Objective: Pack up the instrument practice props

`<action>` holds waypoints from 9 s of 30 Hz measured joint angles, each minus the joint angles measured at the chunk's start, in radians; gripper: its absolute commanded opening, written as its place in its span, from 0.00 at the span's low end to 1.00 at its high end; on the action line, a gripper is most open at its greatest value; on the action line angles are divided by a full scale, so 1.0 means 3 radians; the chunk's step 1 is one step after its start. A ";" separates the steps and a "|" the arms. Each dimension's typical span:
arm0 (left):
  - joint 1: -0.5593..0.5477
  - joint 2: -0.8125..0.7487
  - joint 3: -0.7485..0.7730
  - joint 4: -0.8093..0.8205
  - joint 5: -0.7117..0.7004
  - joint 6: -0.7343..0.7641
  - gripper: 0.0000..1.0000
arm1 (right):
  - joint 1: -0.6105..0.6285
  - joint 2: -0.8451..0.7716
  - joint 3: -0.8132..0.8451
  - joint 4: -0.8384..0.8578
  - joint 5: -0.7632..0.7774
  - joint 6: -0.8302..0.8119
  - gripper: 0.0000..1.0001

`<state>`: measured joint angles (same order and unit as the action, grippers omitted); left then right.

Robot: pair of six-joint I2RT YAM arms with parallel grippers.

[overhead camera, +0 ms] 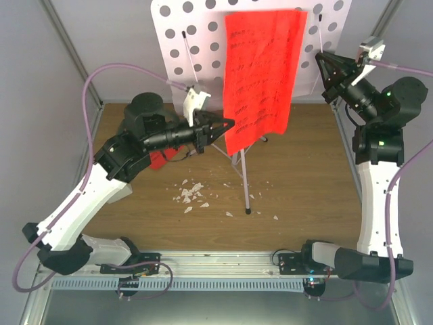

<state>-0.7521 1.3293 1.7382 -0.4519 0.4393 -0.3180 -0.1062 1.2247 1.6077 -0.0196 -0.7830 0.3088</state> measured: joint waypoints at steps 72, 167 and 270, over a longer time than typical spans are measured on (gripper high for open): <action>0.3211 -0.0229 -0.2946 -0.0245 0.0197 0.0315 0.00 | -0.0003 -0.1723 -0.1185 -0.1809 0.1642 -0.0589 1.00; -0.0626 0.1016 -0.2553 0.2486 -0.2022 -0.1322 0.38 | -0.0003 -0.2285 -0.3465 -0.1055 0.0690 0.0734 1.00; 0.0022 -0.0075 -0.2859 0.1283 -0.0128 0.0516 0.33 | 0.2023 -0.1134 -0.3562 0.1109 0.1324 0.1797 0.39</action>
<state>-0.7456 1.3067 0.8806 -0.0669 0.4007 -0.1631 0.5007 0.8845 0.5392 0.3130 -0.3859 0.8478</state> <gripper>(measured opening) 0.387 0.419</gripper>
